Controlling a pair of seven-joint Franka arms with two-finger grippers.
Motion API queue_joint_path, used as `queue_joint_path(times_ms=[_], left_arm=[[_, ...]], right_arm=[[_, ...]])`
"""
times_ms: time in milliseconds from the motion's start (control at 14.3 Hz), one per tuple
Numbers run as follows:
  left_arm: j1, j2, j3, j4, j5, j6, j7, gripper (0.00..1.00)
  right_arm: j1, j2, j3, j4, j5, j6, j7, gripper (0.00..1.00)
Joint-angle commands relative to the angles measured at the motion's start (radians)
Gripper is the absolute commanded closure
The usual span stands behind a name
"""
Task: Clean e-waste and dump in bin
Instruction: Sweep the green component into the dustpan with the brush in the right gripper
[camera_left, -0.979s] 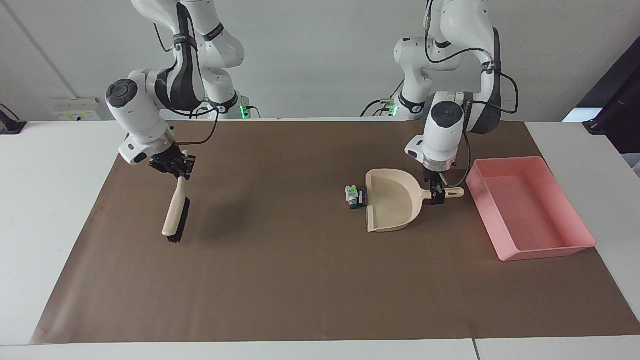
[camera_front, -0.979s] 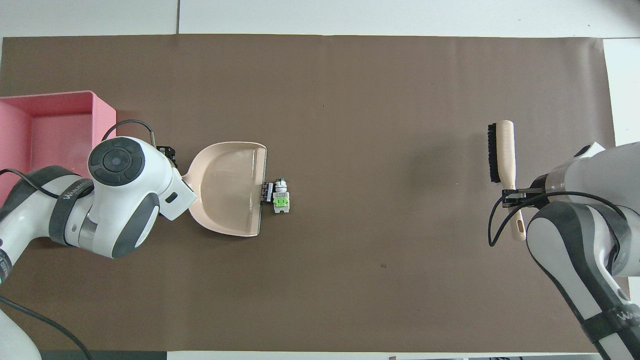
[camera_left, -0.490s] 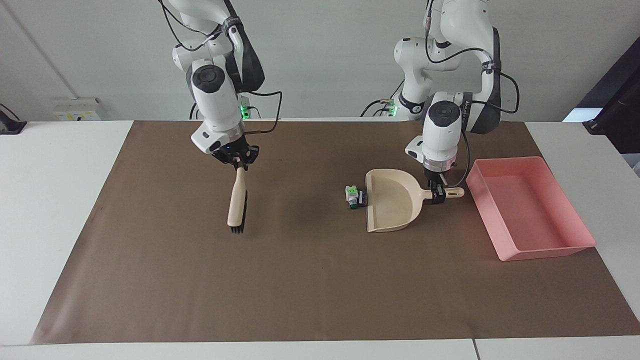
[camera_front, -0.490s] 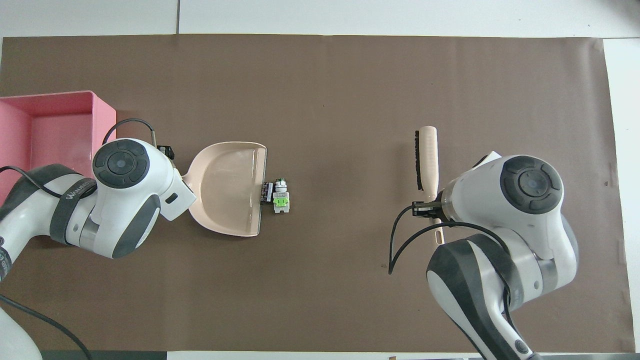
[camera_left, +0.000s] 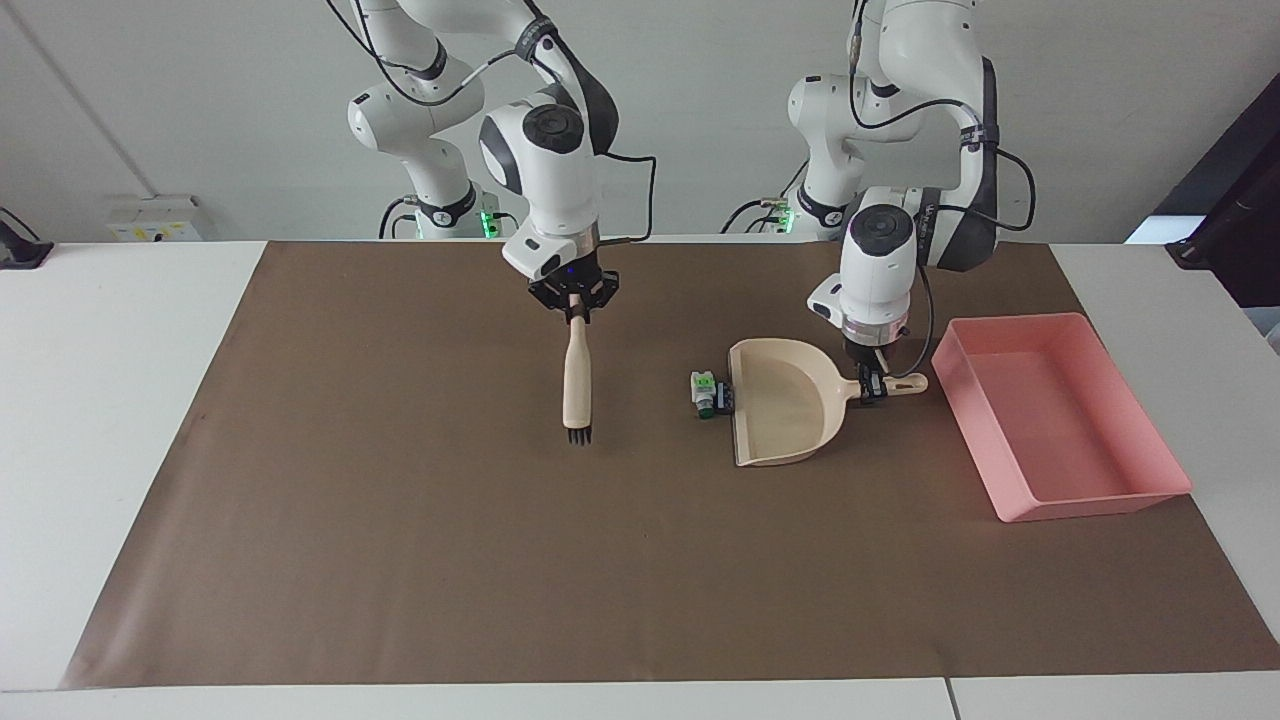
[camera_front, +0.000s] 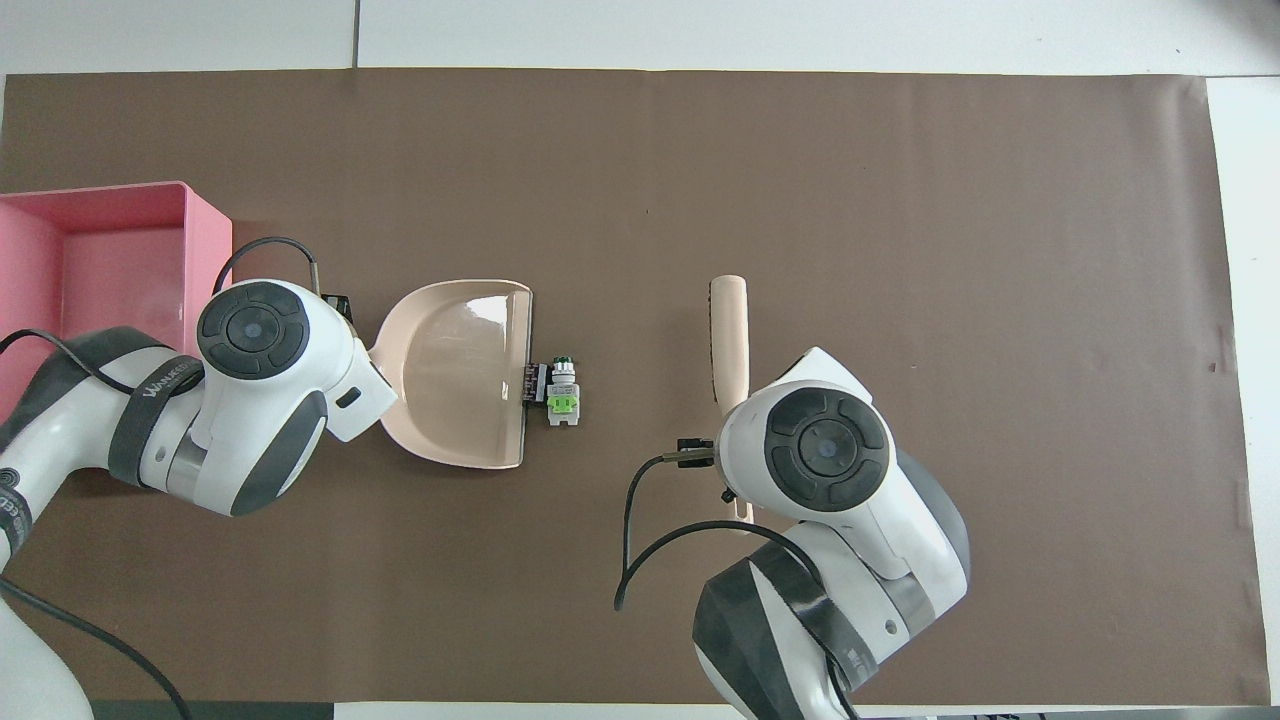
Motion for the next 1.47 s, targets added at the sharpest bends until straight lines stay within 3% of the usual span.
queue_joint_path(times_ms=[0, 210, 560, 1049, 1399], left_arm=[[-0.010, 0.003, 0.009, 0.010, 0.015, 0.013, -0.008, 1.00], [-0.005, 0.001, 0.010, 0.102, 0.016, -0.155, -0.001, 1.00], [-0.065, -0.003, 0.009, 0.103, 0.143, -0.211, -0.031, 1.00], [-0.116, 0.004, 0.007, 0.073, 0.167, -0.240, -0.105, 1.00], [-0.117, 0.003, 0.007, 0.062, 0.170, -0.238, -0.145, 1.00]], right_arm=[[0.028, 0.026, -0.007, 0.053, 0.012, -0.005, 0.018, 1.00], [0.034, 0.035, -0.004, 0.072, 0.014, -0.008, 0.031, 1.00], [0.036, 0.046, 0.004, 0.096, 0.035, -0.009, 0.031, 1.00], [0.106, 0.272, 0.033, 0.268, 0.026, -0.014, 0.074, 1.00], [0.157, 0.306, 0.036, 0.267, 0.028, 0.000, 0.050, 1.00]])
